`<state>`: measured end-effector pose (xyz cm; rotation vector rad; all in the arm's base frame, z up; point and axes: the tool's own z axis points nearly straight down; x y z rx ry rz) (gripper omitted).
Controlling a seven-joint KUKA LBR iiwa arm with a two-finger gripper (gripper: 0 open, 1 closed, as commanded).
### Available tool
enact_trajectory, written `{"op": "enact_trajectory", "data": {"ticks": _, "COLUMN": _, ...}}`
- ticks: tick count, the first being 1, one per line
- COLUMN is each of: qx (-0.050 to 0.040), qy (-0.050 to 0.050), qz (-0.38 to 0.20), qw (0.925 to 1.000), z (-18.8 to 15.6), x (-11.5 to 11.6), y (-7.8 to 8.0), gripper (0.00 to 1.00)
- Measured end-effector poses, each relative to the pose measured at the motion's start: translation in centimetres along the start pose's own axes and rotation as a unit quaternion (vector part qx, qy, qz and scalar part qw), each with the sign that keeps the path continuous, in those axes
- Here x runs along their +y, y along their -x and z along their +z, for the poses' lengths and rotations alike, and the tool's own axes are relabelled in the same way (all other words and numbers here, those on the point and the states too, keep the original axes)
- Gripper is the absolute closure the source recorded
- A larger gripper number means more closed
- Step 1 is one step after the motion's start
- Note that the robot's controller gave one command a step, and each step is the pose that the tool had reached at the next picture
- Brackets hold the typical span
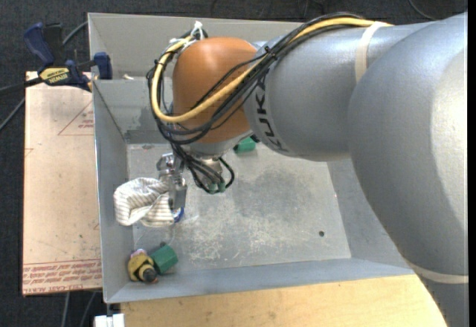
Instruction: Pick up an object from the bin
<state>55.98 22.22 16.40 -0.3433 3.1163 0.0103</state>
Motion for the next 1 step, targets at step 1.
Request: {"op": "enact_trajectory", "data": {"ticks": 1, "qx": -0.0019, "qy": 0.0, "qz": -0.007, "qw": 1.0, "z": -13.57, "x": 0.98, "y": -0.75, "gripper": 1.0}}
